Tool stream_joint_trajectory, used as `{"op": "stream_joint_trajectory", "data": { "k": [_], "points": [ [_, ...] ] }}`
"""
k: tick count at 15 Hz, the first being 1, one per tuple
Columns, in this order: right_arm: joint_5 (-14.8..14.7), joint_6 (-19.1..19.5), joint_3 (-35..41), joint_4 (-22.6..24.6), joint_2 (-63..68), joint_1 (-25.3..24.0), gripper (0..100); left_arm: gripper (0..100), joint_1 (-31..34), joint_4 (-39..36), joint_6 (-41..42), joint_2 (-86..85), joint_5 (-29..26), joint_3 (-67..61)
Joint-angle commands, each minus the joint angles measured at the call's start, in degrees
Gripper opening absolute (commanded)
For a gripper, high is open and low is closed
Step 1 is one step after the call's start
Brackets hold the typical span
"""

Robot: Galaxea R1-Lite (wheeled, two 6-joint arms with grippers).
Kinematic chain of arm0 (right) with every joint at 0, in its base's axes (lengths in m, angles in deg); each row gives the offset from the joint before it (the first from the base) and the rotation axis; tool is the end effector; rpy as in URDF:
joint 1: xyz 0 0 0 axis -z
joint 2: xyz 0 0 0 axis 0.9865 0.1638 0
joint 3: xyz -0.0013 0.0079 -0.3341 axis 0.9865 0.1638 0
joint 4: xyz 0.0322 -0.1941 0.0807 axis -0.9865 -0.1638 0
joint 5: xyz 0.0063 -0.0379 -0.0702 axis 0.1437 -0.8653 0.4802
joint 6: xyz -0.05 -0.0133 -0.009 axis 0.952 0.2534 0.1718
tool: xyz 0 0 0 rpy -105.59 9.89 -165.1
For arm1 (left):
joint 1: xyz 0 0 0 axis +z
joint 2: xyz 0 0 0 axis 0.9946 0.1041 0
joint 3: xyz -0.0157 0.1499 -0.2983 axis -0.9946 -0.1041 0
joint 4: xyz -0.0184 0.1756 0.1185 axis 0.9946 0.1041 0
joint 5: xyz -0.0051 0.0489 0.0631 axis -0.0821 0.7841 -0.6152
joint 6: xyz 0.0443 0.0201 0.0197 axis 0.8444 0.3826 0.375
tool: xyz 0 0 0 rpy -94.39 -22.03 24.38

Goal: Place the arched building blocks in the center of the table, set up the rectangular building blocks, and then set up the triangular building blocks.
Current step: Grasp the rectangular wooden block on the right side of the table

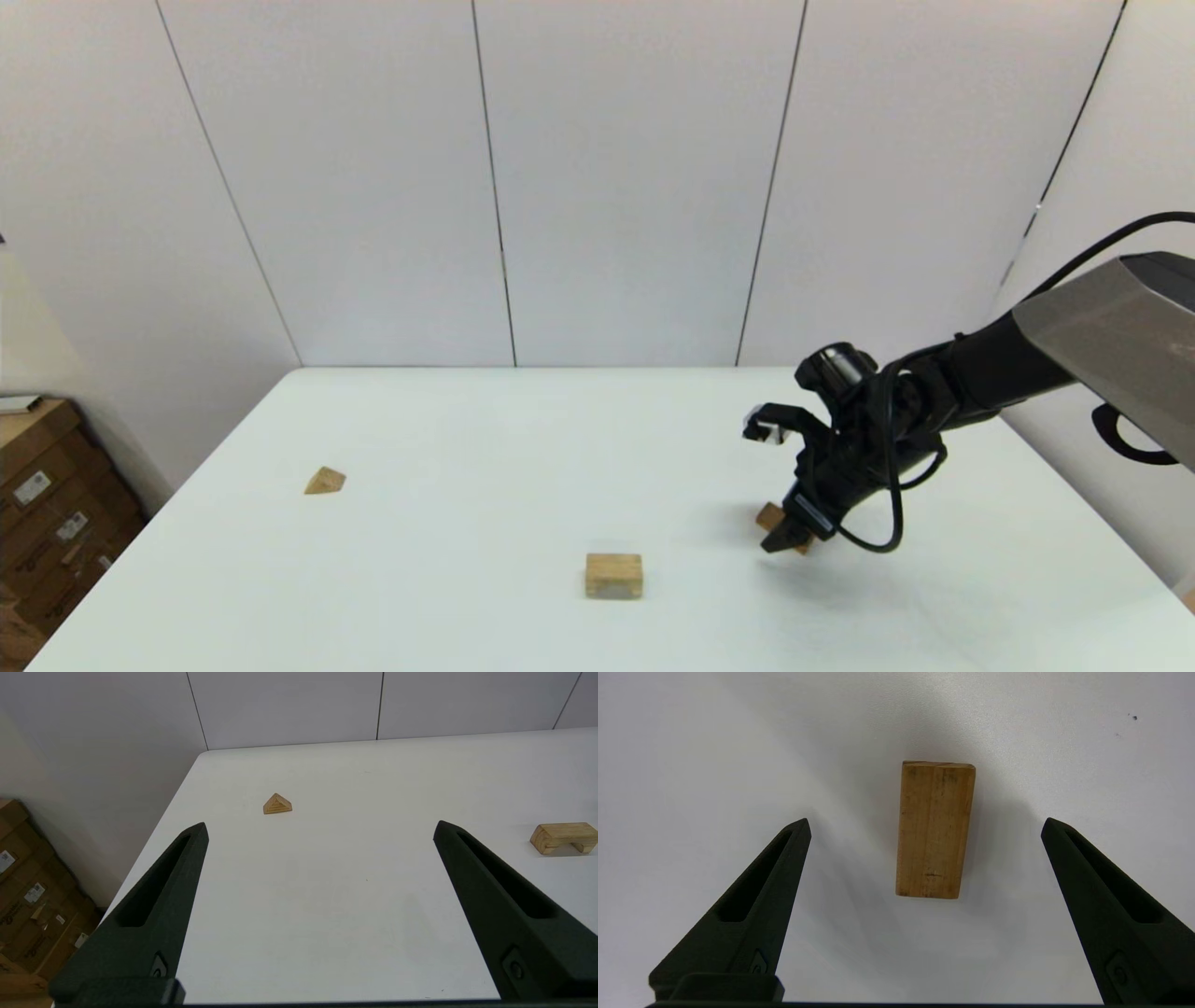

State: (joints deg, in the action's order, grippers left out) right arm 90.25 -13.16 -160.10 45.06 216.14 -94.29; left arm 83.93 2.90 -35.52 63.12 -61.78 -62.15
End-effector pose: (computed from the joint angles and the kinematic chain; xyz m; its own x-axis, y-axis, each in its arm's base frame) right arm 0.4059 0.1099 0.0217 0.2421 0.2650 -0.9333 -0.7332 0.6800 0.0029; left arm -0.0030 -0.0002 0.0748 1.0000 -0.0049 -0.0035 0.0050 0.9996 0.0291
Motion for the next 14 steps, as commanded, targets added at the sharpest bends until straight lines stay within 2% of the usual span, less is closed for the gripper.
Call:
{"op": "stream_joint_trajectory", "data": {
  "k": [1,4,11,14],
  "points": [
    [0.14,0.91,-0.84,-1.59,1.07,-0.08,100,100,0.01,0.00,0.00,0.07,0.01,0.00],
    [0.06,1.52,-2.16,-3.34,1.51,-0.17,100,100,0.10,0.08,0.00,0.07,0.01,0.00],
    [-0.12,1.88,-2.95,-3.34,2.56,-0.79,100,100,0.01,0.08,0.00,0.07,0.01,0.00],
    [-2.93,2.32,-3.04,-3.34,2.92,-0.88,100,100,0.01,0.00,0.00,0.07,0.01,0.00]
  ]
}}
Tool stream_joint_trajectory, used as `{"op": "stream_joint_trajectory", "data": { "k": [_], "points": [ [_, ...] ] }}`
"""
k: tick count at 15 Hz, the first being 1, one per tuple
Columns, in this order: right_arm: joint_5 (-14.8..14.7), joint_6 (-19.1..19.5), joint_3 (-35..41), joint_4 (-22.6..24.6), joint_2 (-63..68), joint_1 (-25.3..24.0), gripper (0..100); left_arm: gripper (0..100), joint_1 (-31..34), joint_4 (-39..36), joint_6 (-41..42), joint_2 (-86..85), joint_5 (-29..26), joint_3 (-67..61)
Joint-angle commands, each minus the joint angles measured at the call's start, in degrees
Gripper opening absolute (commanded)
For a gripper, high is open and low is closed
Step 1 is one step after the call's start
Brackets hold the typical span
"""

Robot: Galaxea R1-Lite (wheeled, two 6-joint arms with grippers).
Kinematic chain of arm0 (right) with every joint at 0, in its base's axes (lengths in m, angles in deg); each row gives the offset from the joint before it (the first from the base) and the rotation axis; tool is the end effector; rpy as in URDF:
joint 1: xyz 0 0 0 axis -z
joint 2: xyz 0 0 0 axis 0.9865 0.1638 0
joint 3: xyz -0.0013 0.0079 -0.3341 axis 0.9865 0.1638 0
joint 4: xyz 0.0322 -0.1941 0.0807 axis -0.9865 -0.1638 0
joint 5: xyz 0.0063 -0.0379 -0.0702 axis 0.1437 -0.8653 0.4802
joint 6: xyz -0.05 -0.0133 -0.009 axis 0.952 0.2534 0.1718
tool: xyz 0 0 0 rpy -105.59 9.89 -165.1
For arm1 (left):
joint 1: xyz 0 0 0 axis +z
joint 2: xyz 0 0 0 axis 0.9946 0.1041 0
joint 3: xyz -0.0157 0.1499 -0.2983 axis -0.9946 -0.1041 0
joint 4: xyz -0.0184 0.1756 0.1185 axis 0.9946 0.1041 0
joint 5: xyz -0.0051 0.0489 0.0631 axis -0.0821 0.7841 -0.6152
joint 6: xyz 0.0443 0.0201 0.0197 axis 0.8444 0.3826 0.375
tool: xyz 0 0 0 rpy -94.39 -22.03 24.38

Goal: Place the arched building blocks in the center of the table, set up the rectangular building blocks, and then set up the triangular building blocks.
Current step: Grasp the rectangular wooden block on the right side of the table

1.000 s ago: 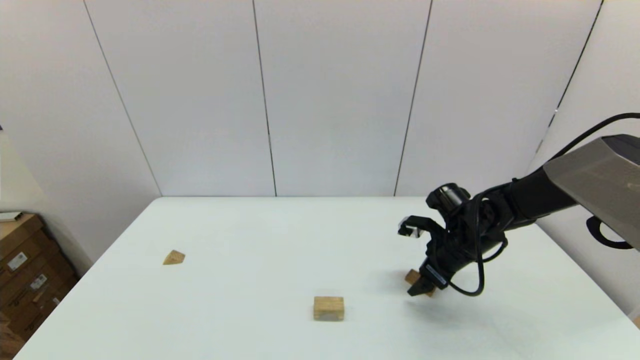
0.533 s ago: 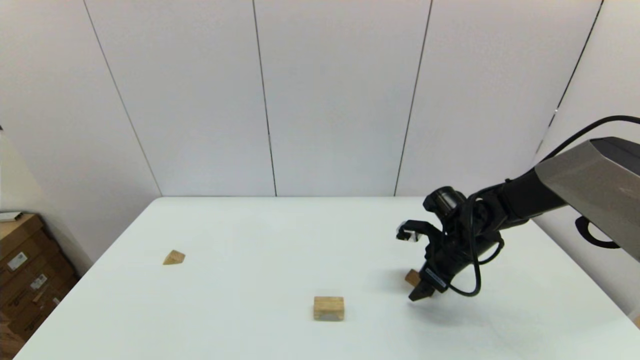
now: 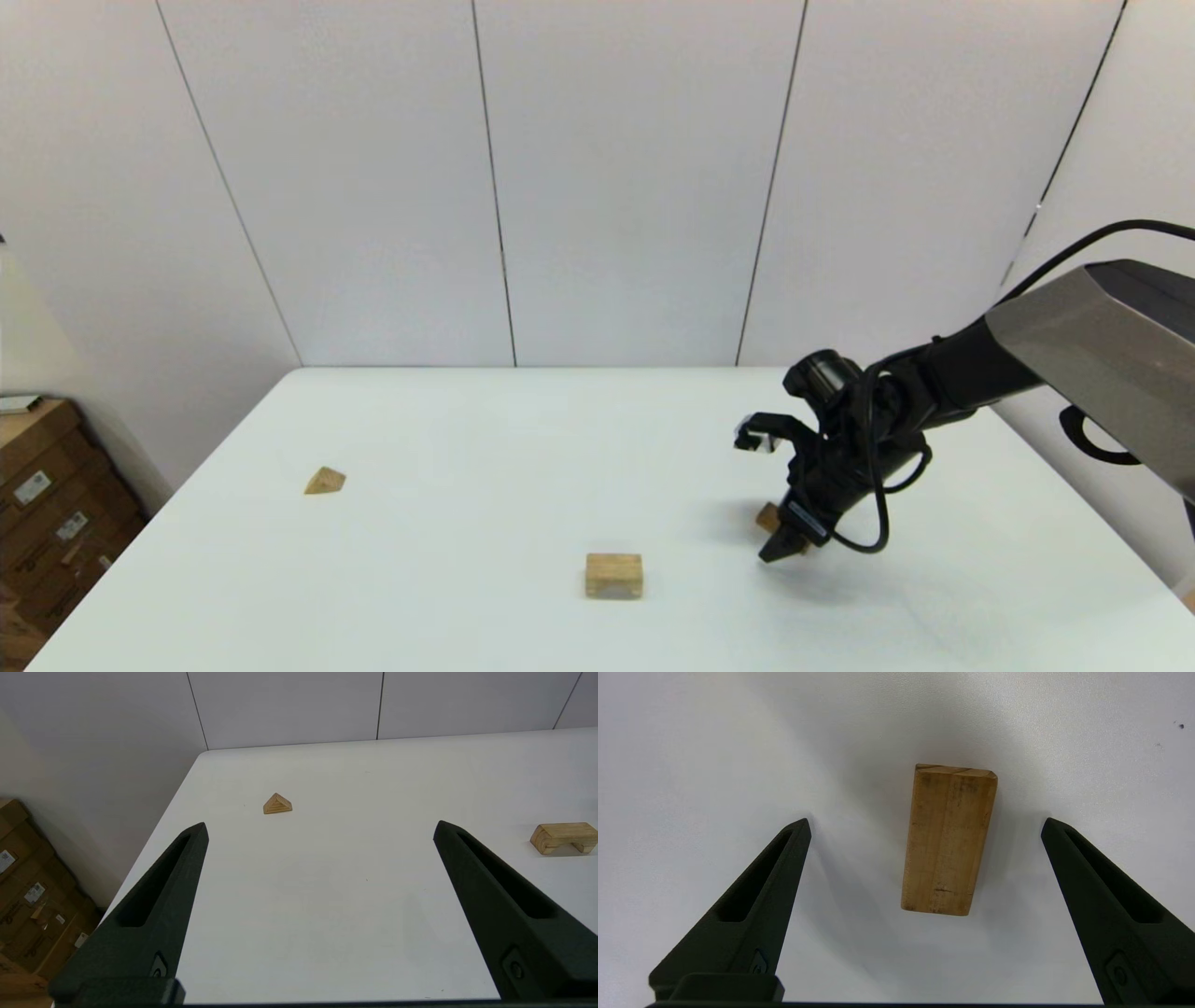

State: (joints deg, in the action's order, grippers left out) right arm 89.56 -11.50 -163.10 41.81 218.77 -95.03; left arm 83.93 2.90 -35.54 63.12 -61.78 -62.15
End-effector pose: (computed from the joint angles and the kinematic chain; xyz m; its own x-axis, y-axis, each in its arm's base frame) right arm 0.4108 0.1161 0.0113 0.1965 0.2451 -0.9494 -0.7575 0.6528 0.0117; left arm -0.0030 -0.0002 0.0748 1.0000 -0.0049 -0.0035 0.0050 0.9996 0.0288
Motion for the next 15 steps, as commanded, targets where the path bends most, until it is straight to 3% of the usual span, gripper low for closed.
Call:
{"op": "stream_joint_trajectory", "data": {
  "k": [1,3,4,15],
  "points": [
    [-2.76,0.83,-0.04,-0.10,0.20,-0.13,100,100,0.01,0.00,0.02,0.07,0.01,0.00],
    [-2.76,0.92,-0.13,-0.10,-0.07,-0.13,100,100,0.01,0.00,0.02,0.07,0.01,0.00],
    [-2.76,0.75,-0.39,-0.10,0.11,-0.13,0,100,0.01,0.00,0.02,0.07,0.01,0.00],
    [-2.76,0.57,-0.39,-0.19,-0.60,-0.66,0,100,0.01,0.00,0.02,0.07,0.01,0.00]
  ]
}}
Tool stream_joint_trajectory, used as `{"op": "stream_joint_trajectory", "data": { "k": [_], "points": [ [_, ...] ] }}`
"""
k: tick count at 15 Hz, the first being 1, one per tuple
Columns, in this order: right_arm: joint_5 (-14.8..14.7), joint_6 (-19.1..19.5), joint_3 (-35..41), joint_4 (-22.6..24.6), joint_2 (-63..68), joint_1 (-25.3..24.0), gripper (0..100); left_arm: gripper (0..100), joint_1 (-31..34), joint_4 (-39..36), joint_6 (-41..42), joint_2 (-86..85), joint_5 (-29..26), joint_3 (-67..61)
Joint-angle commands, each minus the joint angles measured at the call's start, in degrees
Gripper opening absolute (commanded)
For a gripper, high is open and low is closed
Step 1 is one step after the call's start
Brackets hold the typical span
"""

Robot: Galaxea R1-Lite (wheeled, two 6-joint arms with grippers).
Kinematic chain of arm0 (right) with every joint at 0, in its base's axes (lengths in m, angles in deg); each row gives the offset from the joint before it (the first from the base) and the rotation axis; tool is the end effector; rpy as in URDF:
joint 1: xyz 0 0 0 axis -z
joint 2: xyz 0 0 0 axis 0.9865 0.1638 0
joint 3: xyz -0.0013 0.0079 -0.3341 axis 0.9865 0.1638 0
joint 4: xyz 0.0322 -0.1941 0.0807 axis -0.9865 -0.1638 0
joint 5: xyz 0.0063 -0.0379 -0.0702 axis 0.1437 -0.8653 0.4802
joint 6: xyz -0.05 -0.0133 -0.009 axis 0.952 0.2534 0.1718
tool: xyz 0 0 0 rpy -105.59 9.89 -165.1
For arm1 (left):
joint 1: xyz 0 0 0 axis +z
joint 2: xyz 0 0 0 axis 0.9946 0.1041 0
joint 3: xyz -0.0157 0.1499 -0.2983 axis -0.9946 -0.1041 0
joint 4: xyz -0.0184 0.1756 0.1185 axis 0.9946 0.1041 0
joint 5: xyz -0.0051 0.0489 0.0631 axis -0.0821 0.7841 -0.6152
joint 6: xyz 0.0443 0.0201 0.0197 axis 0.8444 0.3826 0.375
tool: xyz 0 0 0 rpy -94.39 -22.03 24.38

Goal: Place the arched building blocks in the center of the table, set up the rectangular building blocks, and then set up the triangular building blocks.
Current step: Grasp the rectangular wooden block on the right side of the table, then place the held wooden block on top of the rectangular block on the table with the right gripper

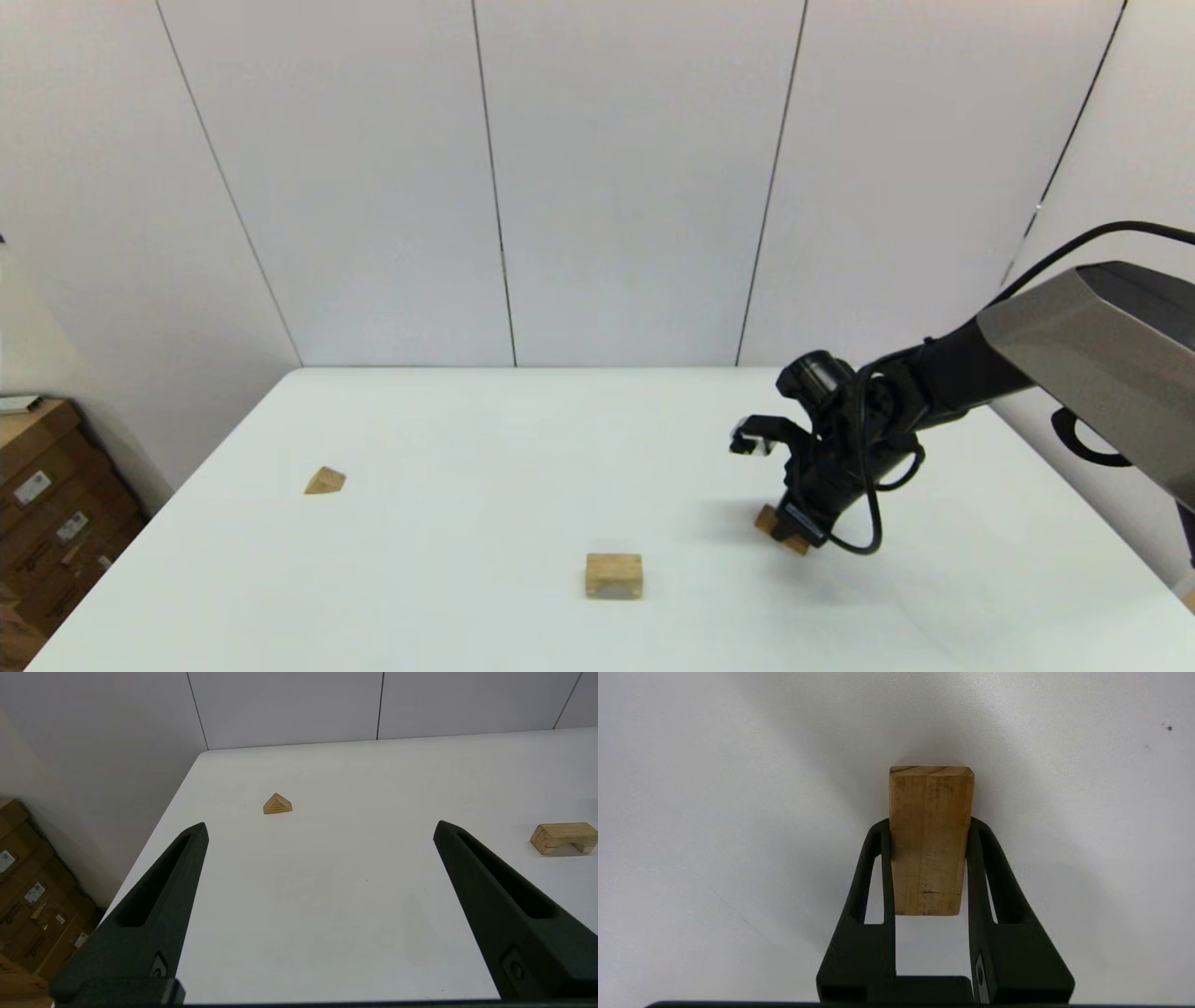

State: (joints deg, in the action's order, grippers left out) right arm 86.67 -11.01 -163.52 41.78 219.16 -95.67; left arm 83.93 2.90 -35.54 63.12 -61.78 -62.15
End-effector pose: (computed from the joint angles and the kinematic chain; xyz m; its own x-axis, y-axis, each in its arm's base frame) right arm 0.4120 0.1186 0.0095 0.2087 0.1997 -0.9574 -0.7615 0.6474 -0.0309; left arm -0.0030 -0.0002 0.0748 1.0000 -0.0049 -0.0035 0.0050 0.9996 0.0288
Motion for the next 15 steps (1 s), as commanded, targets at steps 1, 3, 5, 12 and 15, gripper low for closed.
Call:
{"op": "stream_joint_trajectory", "data": {
  "k": [1,3,5,12,15],
  "points": [
    [0.13,0.17,0.02,-0.15,-1.69,-0.03,0,100,0.01,0.00,0.02,0.07,0.01,0.00],
    [0.39,0.35,0.02,-0.42,-4.41,-0.64,0,100,0.01,0.08,0.02,0.07,0.01,0.00],
    [0.74,0.70,-1.30,-4.55,-7.67,-2.31,0,100,0.01,0.00,0.02,0.07,0.01,0.00],
    [0.48,6.41,-12.20,-19.40,-9.95,-13.38,0,100,0.01,0.00,0.02,0.07,0.01,0.00],
    [0.48,9.31,-15.97,-23.00,-8.37,-17.69,0,100,0.10,0.00,0.02,0.07,0.01,0.00]
  ]
}}
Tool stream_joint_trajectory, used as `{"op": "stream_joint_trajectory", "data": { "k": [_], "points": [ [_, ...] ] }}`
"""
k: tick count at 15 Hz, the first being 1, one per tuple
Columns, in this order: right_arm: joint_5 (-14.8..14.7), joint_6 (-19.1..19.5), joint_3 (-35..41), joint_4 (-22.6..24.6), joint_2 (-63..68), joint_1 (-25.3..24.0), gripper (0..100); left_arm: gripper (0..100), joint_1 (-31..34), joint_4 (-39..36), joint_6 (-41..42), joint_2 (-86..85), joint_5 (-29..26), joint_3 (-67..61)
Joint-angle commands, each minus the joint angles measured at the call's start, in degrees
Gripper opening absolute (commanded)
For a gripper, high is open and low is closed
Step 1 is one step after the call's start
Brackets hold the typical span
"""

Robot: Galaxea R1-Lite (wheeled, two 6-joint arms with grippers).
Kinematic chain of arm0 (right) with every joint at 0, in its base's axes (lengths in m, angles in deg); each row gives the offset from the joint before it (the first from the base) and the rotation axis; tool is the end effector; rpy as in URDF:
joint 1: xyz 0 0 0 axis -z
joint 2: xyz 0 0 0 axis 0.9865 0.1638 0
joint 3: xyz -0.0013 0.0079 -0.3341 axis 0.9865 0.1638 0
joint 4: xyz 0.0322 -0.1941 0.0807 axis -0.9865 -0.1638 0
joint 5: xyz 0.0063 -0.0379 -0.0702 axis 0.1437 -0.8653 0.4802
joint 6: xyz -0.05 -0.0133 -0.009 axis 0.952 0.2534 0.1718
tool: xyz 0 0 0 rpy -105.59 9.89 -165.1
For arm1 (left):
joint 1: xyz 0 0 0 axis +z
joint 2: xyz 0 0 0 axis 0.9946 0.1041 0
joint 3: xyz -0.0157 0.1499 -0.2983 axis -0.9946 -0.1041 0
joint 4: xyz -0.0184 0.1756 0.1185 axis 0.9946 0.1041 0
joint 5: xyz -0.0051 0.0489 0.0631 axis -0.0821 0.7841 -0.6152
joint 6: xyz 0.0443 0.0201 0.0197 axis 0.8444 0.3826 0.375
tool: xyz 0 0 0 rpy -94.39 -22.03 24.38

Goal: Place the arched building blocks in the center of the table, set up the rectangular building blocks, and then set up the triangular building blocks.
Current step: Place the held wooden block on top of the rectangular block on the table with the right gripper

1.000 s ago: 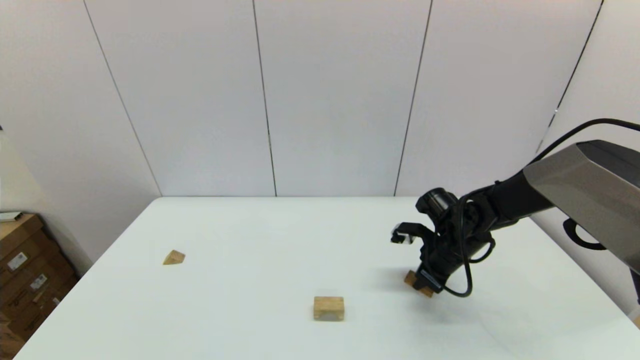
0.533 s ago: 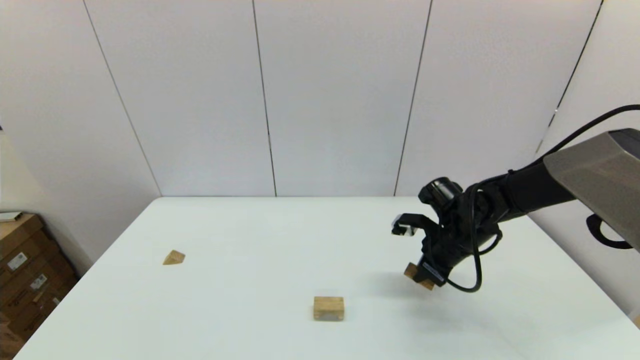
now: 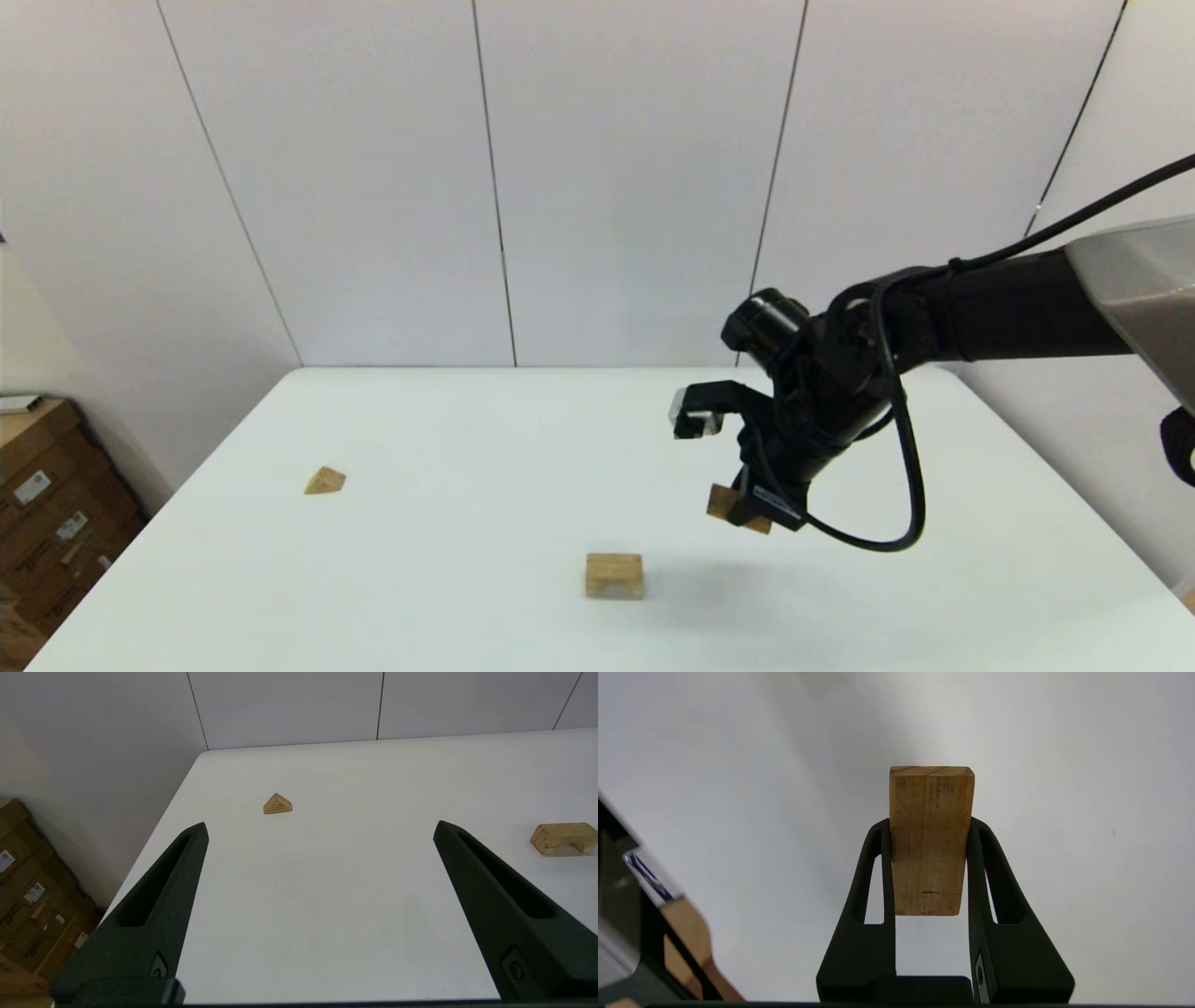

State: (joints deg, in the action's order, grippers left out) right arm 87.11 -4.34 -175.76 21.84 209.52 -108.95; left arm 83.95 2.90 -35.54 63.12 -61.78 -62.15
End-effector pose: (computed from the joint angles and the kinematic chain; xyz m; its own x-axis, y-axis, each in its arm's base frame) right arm 0.3642 0.2054 0.1182 0.1817 0.2642 -0.9472 -0.9324 0.3523 -0.0806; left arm -0.0030 -0.0002 0.0748 1.0000 -0.0046 -0.0035 0.0047 0.9996 0.0288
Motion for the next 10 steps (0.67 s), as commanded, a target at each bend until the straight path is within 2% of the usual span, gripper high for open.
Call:
{"op": "stream_joint_trajectory", "data": {
  "k": [1,6,10],
  "points": [
    [0.04,3.61,-4.53,-3.16,2.06,-5.81,0,100,-0.01,0.08,0.02,0.07,0.01,0.00],
    [0.04,5.10,-10.68,-5.18,6.99,-11.87,0,100,-0.01,0.00,0.02,0.07,0.01,0.00],
    [0.04,5.10,-14.11,-5.53,9.54,-14.25,0,100,-0.01,0.08,0.02,0.07,0.01,0.00]
  ]
}}
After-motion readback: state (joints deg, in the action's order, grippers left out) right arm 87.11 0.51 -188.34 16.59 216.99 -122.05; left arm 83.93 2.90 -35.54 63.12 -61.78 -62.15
